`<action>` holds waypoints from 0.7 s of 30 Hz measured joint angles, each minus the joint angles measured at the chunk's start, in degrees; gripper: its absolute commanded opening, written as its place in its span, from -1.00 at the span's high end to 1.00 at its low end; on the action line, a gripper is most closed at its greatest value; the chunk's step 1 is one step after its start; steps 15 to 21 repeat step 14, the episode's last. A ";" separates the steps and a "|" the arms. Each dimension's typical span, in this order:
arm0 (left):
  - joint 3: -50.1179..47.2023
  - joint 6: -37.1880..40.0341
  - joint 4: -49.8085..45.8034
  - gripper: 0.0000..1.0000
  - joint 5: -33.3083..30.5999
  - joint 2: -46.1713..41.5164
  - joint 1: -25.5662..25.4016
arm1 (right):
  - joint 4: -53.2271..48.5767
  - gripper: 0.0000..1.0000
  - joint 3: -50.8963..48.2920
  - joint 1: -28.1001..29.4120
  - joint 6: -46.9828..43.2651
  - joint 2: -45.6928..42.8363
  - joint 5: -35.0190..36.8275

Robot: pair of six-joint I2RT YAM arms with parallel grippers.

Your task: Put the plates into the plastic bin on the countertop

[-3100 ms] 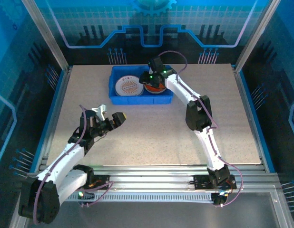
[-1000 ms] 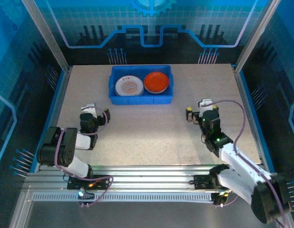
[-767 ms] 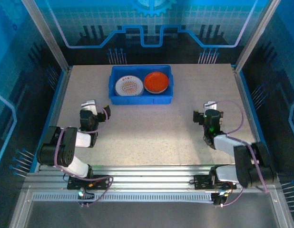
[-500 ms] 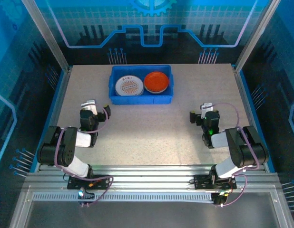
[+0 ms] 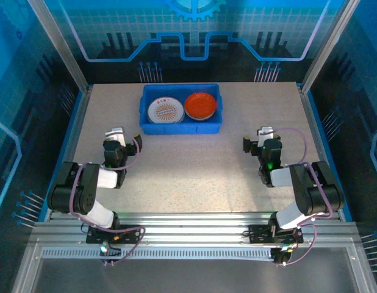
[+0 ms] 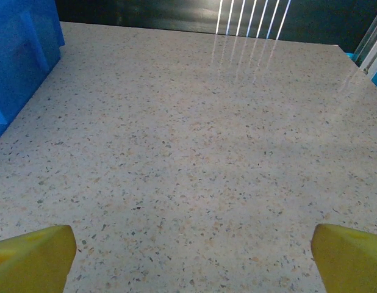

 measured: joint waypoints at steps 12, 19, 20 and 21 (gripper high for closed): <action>0.02 0.00 0.00 -0.99 -0.37 0.00 0.00 | -1.25 -0.99 0.66 -0.39 -0.02 0.00 -3.08; 0.09 0.02 -0.11 -0.99 -0.42 -0.02 -0.04 | -1.40 -0.99 1.09 -1.03 -0.26 0.00 -4.98; 0.09 0.02 -0.11 -0.99 -0.42 -0.02 -0.04 | -1.40 -0.99 1.09 -1.03 -0.26 0.00 -4.98; 0.09 0.02 -0.11 -0.99 -0.42 -0.02 -0.04 | -1.40 -0.99 1.09 -1.03 -0.26 0.00 -4.98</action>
